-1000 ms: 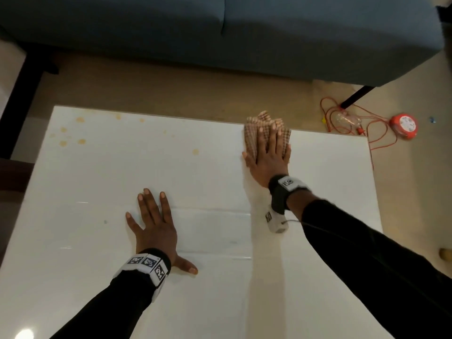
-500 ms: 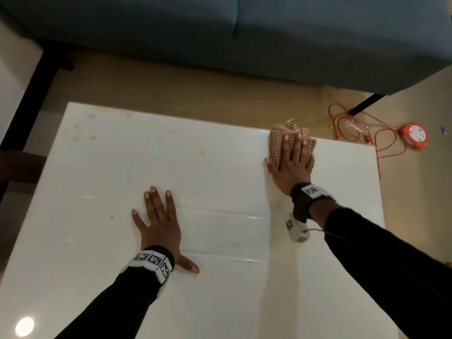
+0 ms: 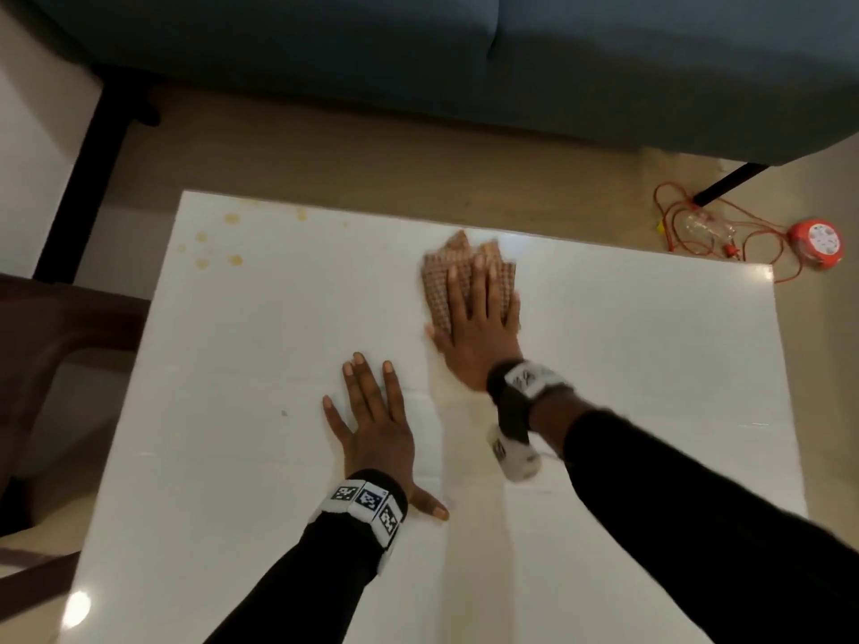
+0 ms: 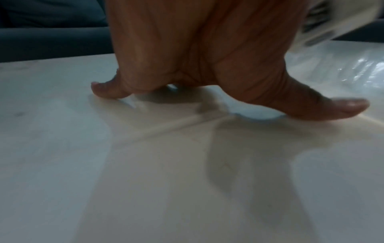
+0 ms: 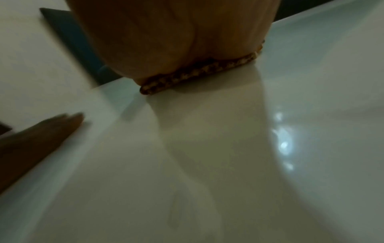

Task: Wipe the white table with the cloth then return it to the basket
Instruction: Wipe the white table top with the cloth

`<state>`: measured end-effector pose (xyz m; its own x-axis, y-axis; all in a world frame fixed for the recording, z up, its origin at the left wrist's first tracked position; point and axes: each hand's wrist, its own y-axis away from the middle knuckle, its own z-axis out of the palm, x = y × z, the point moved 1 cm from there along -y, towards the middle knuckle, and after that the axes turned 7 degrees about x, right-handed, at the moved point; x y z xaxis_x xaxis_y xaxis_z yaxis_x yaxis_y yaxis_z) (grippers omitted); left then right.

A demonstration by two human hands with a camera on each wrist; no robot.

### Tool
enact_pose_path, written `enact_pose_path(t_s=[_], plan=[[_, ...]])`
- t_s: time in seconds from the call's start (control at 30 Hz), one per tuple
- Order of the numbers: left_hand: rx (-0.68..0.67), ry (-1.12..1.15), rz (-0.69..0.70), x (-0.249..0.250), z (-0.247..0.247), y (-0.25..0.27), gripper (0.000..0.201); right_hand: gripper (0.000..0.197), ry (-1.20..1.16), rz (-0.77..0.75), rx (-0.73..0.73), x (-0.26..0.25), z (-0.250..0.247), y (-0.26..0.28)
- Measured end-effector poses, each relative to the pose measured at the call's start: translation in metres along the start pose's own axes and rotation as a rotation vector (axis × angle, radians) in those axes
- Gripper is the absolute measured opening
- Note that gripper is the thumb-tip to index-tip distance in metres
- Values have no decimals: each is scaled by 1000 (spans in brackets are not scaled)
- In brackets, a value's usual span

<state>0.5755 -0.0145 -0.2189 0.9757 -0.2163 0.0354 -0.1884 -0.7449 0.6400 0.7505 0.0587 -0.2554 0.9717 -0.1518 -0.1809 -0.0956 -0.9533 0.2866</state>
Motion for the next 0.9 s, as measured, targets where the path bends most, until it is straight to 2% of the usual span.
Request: enact_pose_path(t_s=[0.07, 0.13, 0.27, 0.33, 0.37, 0.43, 0.5, 0.6, 0.67, 0.73, 0.83, 0.9], plan=[[42, -40, 84, -16, 2, 3, 193, 84, -8, 92, -29, -14, -12, -40], [98, -59, 121, -46, 1, 3, 191, 83, -21, 136, -47, -24, -11, -44], [74, -96, -31, -127, -14, -6, 197, 83, -4, 75, -22, -58, 14, 51], [70, -108, -69, -167, -23, -13, 197, 85, -28, 67, -85, -68, 24, 89], [71, -109, -83, -184, -28, -17, 197, 86, -37, 76, -120, -67, 26, 89], [61, -109, -92, -215, -34, -19, 198, 88, -7, 98, -143, -64, 20, 63], [17, -118, -67, -232, -35, -22, 199, 90, -5, 146, -86, -57, 10, 11], [-15, -125, -71, -233, -35, -25, 200, 85, -21, 240, -31, -59, -7, -63], [-4, -121, -78, -230, -35, -25, 200, 84, -34, 264, -31, -67, -12, -74], [0, -129, -84, -232, -37, -24, 199, 86, -34, 221, -55, -74, -7, -51], [-18, -127, -82, -231, -39, -26, 199, 90, -11, 105, -136, -81, 3, 28], [-22, -132, -99, -230, -40, -25, 200, 90, -3, 69, -194, -80, 12, 59]])
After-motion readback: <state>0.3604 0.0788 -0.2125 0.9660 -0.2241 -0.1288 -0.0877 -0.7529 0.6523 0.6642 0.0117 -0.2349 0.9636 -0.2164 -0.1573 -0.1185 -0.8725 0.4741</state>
